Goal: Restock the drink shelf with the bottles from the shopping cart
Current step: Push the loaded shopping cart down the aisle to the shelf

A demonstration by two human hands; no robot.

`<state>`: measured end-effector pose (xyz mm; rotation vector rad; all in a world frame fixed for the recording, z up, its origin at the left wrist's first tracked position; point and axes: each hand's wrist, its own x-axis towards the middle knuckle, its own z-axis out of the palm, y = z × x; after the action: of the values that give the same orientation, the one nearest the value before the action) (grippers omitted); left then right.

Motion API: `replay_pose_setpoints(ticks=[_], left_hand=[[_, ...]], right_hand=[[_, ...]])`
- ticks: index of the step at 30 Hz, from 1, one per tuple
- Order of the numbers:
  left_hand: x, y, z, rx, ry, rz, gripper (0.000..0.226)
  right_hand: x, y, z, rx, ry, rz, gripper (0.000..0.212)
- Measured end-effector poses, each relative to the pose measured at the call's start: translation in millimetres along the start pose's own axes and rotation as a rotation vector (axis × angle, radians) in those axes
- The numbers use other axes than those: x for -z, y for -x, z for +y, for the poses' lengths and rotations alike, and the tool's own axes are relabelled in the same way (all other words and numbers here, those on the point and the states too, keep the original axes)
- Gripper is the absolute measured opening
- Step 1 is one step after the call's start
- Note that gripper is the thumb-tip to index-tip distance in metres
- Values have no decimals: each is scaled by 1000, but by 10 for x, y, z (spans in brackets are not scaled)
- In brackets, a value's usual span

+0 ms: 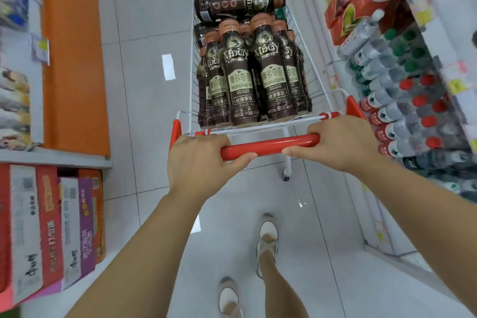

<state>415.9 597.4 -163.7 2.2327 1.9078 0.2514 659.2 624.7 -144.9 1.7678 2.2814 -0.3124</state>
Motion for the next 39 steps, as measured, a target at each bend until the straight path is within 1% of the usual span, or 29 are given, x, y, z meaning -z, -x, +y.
replay_pose_setpoints(ticks=[4, 8, 13, 16, 20, 27, 31, 35, 39], left_hand=[[4, -558, -59, -13, 10, 35, 52], [20, -1108, -129, -8, -4, 31, 46], [27, -1803, -238, -25, -25, 18, 48], [44, -2219, -298, -31, -16, -1, 49], [69, -2777, -404, -63, -21, 4, 50], [81, -3734, -520, -71, -32, 7, 53], [129, -4306, -543, -72, -65, 6, 48], [159, -4849, -558, -49, -66, -8, 48], [175, -5370, -580, -39, -66, -77, 50]], right_hand=[[196, -504, 153, 11, 12, -14, 86], [358, -1014, 297, -5, 0, -4, 86], [555, -1653, 473, -14, 7, 22, 85], [684, -2023, 586, -29, -11, 0, 87], [847, -2492, 709, -24, -27, 27, 87], [1159, -3345, 963, -25, -4, 9, 88], [1361, -3840, 1125, -26, 15, 1, 87], [1547, -4338, 1314, -24, 0, -15, 82], [1708, -4805, 1507, -23, -15, -6, 76]])
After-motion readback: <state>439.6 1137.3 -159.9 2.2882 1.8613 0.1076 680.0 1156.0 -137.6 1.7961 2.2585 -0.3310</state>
